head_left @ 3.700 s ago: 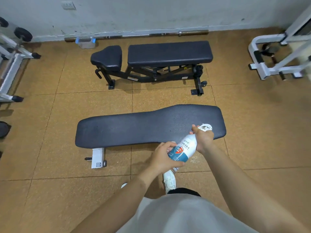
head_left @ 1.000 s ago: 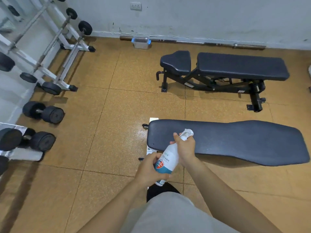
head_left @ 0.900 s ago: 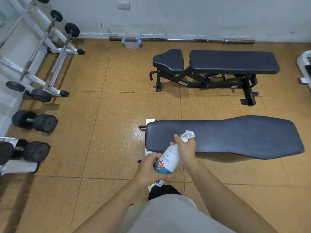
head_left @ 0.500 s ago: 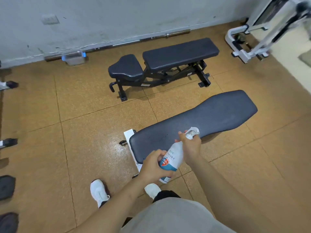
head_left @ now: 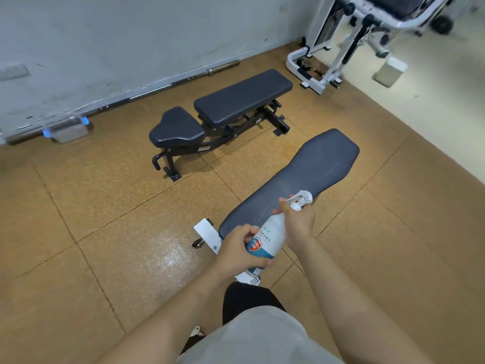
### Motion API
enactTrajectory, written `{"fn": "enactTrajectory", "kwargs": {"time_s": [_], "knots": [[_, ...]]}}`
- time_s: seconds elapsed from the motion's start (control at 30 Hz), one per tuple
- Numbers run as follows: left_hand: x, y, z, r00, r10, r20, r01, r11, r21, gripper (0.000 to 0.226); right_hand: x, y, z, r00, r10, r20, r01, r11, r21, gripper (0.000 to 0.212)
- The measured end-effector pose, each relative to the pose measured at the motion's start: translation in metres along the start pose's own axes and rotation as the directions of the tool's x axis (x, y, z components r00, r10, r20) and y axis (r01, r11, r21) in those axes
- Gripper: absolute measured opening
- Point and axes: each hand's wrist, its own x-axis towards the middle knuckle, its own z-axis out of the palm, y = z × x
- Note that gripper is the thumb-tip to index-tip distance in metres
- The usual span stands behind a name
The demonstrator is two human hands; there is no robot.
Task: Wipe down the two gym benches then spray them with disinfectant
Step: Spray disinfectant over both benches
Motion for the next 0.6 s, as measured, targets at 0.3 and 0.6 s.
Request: {"fn": "enactTrajectory", "kwargs": {"time_s": [0.3,0.6], "knots": [[-0.006,-0.021,-0.076,0.999,0.015,-0.04,-0.015,1.0,0.008,0.074,-0.029,0.001,0.077,0.998,-0.027,0.049,0.026,0.999,0.021,0.021],[0.041,-0.03,-0.191,0.988,-0.084,-0.129,0.089,0.995,0.033,0.066,-0.001,-0.008,0.217,0.982,-0.007,0.189,0.009,1.0,-0.008,0.019]]}}
